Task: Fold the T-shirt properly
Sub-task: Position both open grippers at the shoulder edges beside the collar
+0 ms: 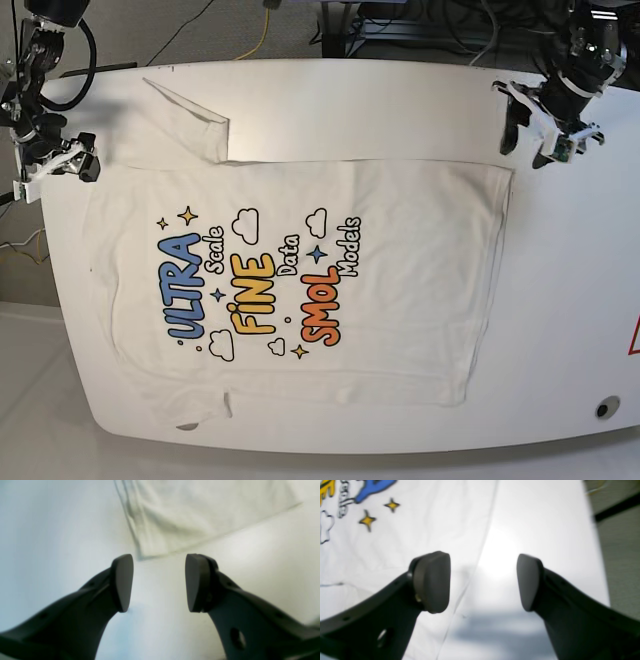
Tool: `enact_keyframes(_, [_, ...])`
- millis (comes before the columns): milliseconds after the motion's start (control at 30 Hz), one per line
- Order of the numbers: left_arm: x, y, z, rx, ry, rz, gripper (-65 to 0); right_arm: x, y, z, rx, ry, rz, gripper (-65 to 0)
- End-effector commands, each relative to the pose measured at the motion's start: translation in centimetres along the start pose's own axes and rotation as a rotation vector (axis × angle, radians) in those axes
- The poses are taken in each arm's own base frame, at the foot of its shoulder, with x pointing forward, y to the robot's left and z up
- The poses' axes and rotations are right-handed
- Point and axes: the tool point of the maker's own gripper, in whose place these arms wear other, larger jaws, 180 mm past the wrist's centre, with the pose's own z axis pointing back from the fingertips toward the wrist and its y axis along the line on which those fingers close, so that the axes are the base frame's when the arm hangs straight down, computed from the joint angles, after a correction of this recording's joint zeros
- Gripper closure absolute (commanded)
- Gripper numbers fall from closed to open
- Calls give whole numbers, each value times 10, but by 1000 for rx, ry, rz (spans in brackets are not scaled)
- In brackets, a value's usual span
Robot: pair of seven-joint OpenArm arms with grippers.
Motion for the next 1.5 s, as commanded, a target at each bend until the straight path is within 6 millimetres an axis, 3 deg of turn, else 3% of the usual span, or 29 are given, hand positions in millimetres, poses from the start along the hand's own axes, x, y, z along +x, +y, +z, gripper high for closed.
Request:
enact_keyframes(0, [18, 8, 2, 2, -62, 5, -305, 21, -6, 4, -3, -47, 25, -412])
enact_keyframes(100, [24, 15, 1, 13, -82, 27, -306, 22, -6, -1, 6, -41, 17, -412])
enact_keyframes(167, [17, 25, -2, 37, -62, 48, -304, 18, -12, -14, 9, -21, -24, -412])
enact_keyframes(367, [15, 32, -9, 66, -51, 64, -305, 11, -18, -24, 11, -2, -67, -405])
enact_keyframes(433, [3, 29, -9, 71, -10, 70, -307, -3, -19, -29, -3, 24, -97, -405])
enact_keyframes(767, [-2, 32, -11, 102, 7, 100, -323, -25, -16, -36, -14, 83, -88, -409])
enact_keyframes(1033, [-12, 27, -17, 105, 40, 101, -323, -26, -19, -37, -23, 91, -88, -403])
enact_keyframes(1100, [-24, 22, -20, 92, 82, 103, -319, -22, -18, -37, -20, 79, -90, -402])
enact_keyframes(1467, [-26, 12, -23, 61, 99, 99, -319, -25, -10, -39, 10, 87, -73, -398])
